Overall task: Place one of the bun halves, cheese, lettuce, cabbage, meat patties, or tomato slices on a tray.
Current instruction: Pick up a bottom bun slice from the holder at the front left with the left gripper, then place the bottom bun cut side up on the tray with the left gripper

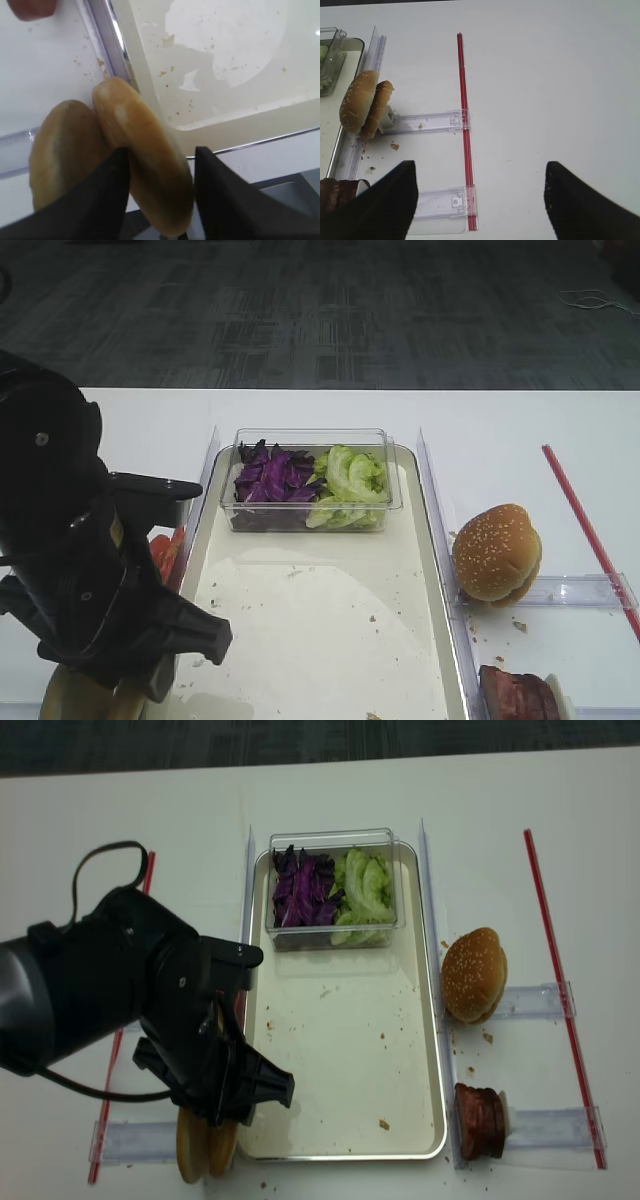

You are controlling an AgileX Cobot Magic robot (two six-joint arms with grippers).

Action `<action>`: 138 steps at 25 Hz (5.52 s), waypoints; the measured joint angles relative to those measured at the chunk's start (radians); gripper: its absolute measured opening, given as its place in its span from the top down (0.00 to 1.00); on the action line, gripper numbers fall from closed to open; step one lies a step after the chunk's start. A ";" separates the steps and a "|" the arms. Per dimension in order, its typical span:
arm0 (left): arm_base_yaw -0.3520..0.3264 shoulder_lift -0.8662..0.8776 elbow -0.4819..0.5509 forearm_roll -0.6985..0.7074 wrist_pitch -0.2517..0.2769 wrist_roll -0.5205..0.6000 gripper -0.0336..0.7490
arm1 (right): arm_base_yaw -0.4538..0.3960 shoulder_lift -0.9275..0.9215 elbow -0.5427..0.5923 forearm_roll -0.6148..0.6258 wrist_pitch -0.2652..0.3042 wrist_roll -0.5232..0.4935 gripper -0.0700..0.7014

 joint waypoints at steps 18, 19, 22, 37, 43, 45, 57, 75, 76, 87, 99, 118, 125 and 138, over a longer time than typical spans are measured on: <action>-0.002 0.000 0.000 0.097 0.046 -0.072 0.75 | 0.000 0.000 0.000 -0.002 0.000 0.004 0.22; -0.002 0.000 0.000 0.097 0.046 -0.072 0.76 | 0.000 0.000 0.000 -0.002 0.000 0.004 0.22; -0.002 0.000 -0.002 0.097 0.050 -0.073 0.76 | 0.000 0.000 0.000 -0.002 0.000 0.006 0.22; -0.002 0.002 -0.171 0.142 0.204 -0.073 0.77 | 0.000 0.000 0.000 -0.002 0.000 0.006 0.22; -0.002 0.002 -0.222 0.152 0.211 -0.054 0.77 | 0.000 0.000 0.000 -0.002 0.000 0.006 0.22; -0.002 0.002 -0.222 0.152 0.208 -0.051 0.77 | 0.000 0.000 0.000 -0.002 0.000 0.006 0.22; 0.081 0.002 -0.223 -0.021 0.137 0.119 0.77 | 0.000 0.000 0.000 -0.002 0.000 0.006 0.22; 0.307 0.002 0.070 -1.074 -0.096 0.970 0.77 | 0.000 0.000 0.000 -0.003 0.000 0.008 0.22; 0.307 0.002 0.089 -1.139 -0.107 1.028 0.77 | 0.000 0.000 0.000 -0.003 0.000 0.009 0.22; 0.310 0.087 0.202 -1.445 -0.150 1.295 0.77 | 0.000 0.000 0.000 -0.003 0.000 0.009 0.22; 0.310 0.254 0.202 -1.541 -0.090 1.429 0.77 | 0.000 0.000 0.000 -0.005 0.000 0.009 0.22; 0.312 0.263 0.196 -1.527 -0.089 1.437 0.39 | 0.000 0.000 0.000 -0.005 0.000 0.009 0.22; 0.312 0.263 0.151 -1.418 -0.089 1.367 0.38 | 0.000 0.000 0.000 -0.005 0.000 0.009 0.22; 0.312 0.128 -0.065 -0.680 -0.024 0.808 0.38 | 0.000 0.000 0.000 -0.005 0.000 0.009 0.22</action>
